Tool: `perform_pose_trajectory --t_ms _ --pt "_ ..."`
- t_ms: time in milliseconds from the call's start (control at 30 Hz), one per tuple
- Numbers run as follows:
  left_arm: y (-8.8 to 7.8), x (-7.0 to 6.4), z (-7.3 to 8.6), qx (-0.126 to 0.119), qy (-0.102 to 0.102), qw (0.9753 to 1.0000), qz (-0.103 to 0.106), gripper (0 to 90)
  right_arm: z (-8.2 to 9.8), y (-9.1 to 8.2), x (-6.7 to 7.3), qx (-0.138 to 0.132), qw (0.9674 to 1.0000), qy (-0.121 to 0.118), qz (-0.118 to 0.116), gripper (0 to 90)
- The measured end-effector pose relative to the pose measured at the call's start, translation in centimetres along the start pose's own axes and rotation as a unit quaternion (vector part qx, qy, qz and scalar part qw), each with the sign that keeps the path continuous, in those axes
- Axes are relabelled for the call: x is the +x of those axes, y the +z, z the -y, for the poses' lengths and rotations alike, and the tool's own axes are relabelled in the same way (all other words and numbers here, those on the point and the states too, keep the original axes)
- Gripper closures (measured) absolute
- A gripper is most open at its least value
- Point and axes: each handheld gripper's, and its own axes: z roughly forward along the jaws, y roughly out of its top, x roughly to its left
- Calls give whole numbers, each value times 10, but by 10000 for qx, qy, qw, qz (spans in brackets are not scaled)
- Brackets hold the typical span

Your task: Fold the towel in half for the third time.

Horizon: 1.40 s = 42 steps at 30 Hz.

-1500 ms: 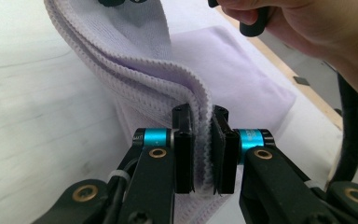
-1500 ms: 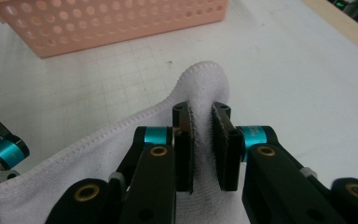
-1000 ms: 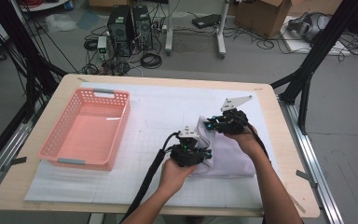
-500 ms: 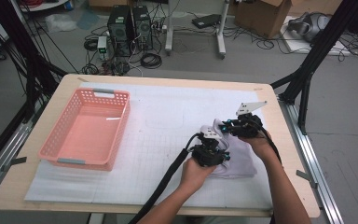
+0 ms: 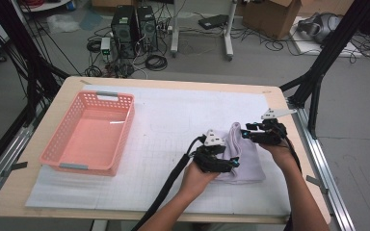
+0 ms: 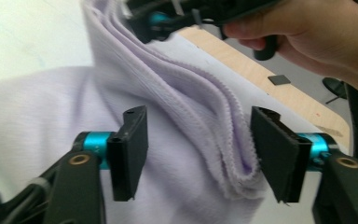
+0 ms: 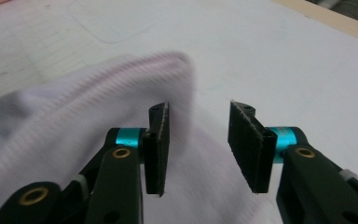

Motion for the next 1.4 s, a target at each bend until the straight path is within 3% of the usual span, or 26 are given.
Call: perform_pose_trajectory --t_ms 100,200,233,333,567,633,667,700,767,867,967,1167,1233,1300,1367,1400 --pt "-18 9 6 -344 234 9990 -141 332 10 -12 -4 45 9996 227 166 527" --pt "-28 16 9 -503 209 9984 -152 314 18 -23 -1 -116 9992 319 222 531" --pt "-35 21 11 -681 185 9974 -158 312 20 -25 0 -139 9991 316 250 531" --pt "-41 24 11 -834 171 9963 -130 304 27 -28 2 -89 9989 358 295 529" --pt "-51 34 12 -791 156 9963 -309 301 37 -35 7 -126 9974 625 333 503" --pt "-56 40 16 -781 114 9960 -429 267 39 -38 14 -50 9971 582 484 485" --pt "-62 47 22 -757 150 9949 -653 246 42 -40 19 -108 9972 552 498 482" --pt "-62 47 22 -757 150 9949 -653 194 42 -40 19 -108 9972 552 498 482" --pt "-73 59 32 -706 149 9934 -896 170 50 -45 33 -327 9967 627 397 478" --pt "-85 70 43 -686 149 9920 -1047 170 59 -44 47 -291 9972 662 211 468" --pt "-97 78 52 -642 182 9910 -1159 170 65 -40 58 -203 9981 587 51 448" --pt "-113 89 66 -544 183 9907 -1231 170 65 -38 75 -235 9969 719 -231 415" --pt "-116 90 68 -520 182 9909 -1228 170 64 -35 82 -133 9972 712 -188 411" --pt "-120 92 71 -517 150 9913 -1204 170 64 -29 86 97 9972 734 43 407" --pt "-122 92 72 -514 149 9916 -1181 171 67 -24 87 319 9953 876 255 417" --pt "-126 92 74 -534 139 9916 -1174 170 70 -22 87 416 9927 1083 325 417"
